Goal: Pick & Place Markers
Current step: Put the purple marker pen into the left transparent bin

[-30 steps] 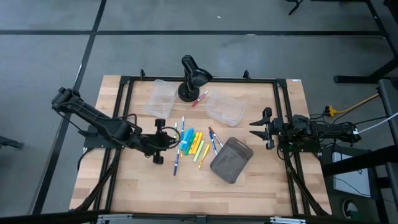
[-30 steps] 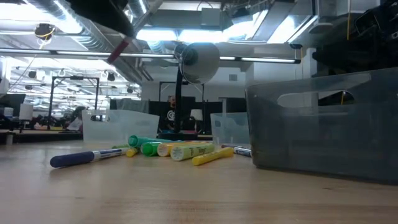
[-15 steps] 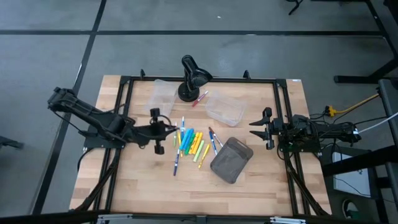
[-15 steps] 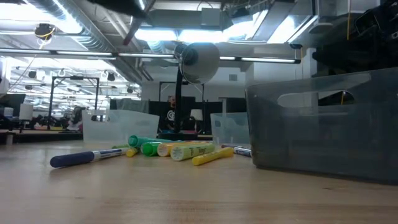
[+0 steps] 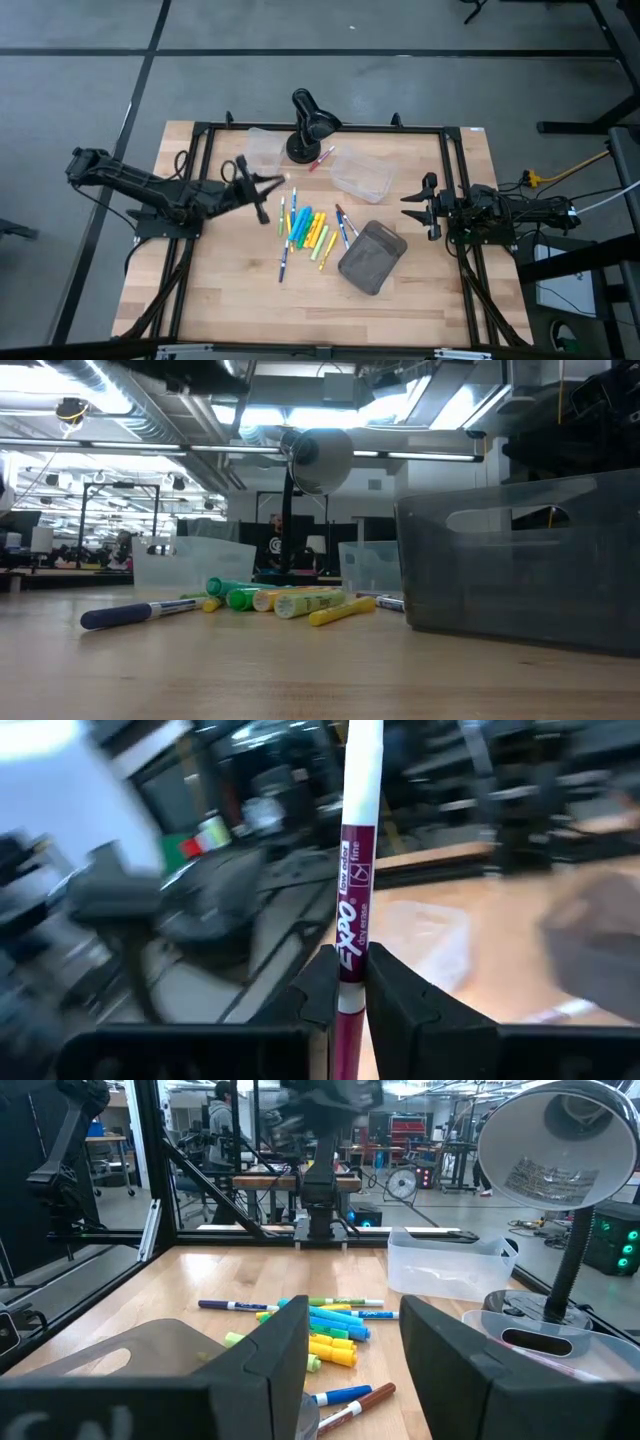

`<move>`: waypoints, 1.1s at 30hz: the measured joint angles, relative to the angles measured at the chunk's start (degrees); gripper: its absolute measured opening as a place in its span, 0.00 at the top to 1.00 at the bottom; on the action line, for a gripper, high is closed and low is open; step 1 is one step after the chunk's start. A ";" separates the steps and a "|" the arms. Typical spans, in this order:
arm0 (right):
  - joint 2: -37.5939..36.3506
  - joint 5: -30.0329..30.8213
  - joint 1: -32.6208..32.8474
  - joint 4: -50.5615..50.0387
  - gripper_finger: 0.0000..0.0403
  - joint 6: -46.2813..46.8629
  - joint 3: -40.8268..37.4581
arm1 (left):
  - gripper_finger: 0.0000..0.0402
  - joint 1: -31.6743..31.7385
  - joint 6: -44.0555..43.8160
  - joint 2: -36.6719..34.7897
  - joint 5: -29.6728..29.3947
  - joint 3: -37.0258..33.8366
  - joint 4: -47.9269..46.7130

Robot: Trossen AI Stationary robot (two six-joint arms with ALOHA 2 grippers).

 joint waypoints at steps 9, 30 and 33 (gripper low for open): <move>-0.01 -0.02 0.02 -0.02 0.61 0.00 0.02 | 0.93 10.62 -10.36 -1.97 -4.74 -3.51 0.81; 0.00 0.00 0.00 0.00 0.61 -0.02 0.00 | 0.93 19.94 -30.55 -1.11 -4.09 -3.51 -14.39; -0.02 -0.02 0.00 -0.02 0.61 0.00 0.02 | 0.93 20.71 -33.28 -1.11 -4.06 -3.51 -16.90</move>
